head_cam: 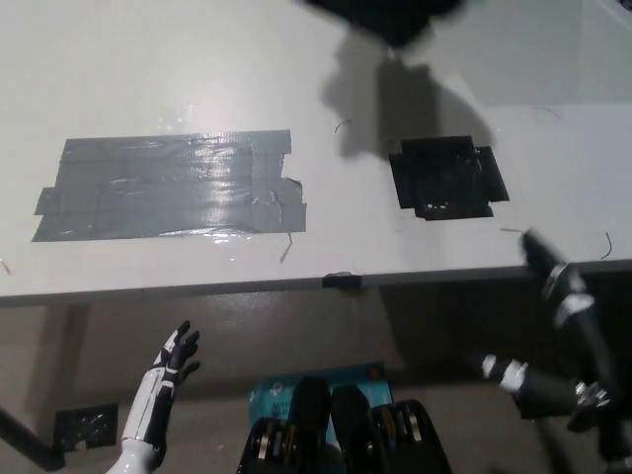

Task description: A person hands a black t-shirt to the robot and rhe robot picks it up with its right hand and places it on the black spot on the desk infron tof it

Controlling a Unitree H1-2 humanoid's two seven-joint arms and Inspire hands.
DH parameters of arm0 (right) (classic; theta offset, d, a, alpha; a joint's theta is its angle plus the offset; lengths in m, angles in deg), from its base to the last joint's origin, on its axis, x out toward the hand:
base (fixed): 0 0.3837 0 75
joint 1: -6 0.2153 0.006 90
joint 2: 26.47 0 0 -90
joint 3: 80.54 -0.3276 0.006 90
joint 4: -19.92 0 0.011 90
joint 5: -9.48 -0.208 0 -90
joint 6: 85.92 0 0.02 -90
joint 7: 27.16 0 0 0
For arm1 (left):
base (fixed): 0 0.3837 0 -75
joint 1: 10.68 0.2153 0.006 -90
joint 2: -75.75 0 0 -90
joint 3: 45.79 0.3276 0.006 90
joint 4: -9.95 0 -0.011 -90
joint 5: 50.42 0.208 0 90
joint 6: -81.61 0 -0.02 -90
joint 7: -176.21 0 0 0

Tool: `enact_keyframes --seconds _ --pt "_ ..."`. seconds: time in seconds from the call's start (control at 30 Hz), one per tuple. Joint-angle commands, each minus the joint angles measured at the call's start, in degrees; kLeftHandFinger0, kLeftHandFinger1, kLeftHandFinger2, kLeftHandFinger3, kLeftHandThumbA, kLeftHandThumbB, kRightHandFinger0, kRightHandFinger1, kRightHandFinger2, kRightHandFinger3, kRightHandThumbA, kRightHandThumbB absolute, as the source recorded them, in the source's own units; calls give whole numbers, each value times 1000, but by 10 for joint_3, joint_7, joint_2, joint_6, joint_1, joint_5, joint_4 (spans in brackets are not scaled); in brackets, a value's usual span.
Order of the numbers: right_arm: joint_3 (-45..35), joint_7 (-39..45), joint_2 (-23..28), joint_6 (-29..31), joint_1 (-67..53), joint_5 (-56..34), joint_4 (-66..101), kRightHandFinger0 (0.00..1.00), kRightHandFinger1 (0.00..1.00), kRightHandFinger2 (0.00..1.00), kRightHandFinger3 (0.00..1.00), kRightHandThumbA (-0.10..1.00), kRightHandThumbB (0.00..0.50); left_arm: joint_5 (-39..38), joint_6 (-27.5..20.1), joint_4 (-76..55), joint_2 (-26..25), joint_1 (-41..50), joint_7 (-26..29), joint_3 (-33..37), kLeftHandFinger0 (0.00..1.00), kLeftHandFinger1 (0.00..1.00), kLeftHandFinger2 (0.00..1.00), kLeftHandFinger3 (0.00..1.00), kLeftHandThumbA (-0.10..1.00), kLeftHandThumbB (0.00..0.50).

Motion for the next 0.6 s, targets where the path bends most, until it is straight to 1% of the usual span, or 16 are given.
enact_keyframes --seconds 0.0,0.17,0.2,0.23,0.37,0.43,0.5,0.57 --pt "-35 -21 17 -41 69 34 67 1000 1000 1000 1000 1000 343 -27 25 -24 -15 0 -48 14 1000 1000 1000 1000 1000 500" --pt "-50 -13 26 -95 129 42 81 1000 1000 1000 1000 1000 362 -17 29 -28 -21 1 -56 25 1000 1000 1000 1000 1000 500" --pt "-52 -12 31 -101 146 48 79 1000 1000 1000 1000 1000 345 -18 31 -29 -22 1 -58 26 1000 1000 1000 1000 1000 500" --pt "-53 -12 31 -111 159 46 79 1000 1000 1000 1000 1000 343 -24 28 -26 -22 0 -62 26 1000 1000 1000 1000 1000 500" --pt "-51 -17 30 -156 206 85 69 1000 1000 1000 1000 1000 353 -15 19 -22 -24 -1 -58 29 1000 1000 1000 1000 1000 500" --pt "-48 -19 30 -162 220 98 58 1000 1000 1000 1000 1000 361 -14 20 -22 -25 -1 -59 30 1000 1000 1000 1000 1000 500" --pt "-43 -19 35 -174 239 118 35 1000 1000 1000 1000 1000 386 -16 25 -25 -25 -1 -62 30 1000 1000 1000 1000 1000 500" --pt "-35 -21 40 -181 266 140 -7 1000 1000 1000 1000 1000 378 -18 26 -26 -26 -1 -65 31 1000 1000 1000 1000 1000 500"
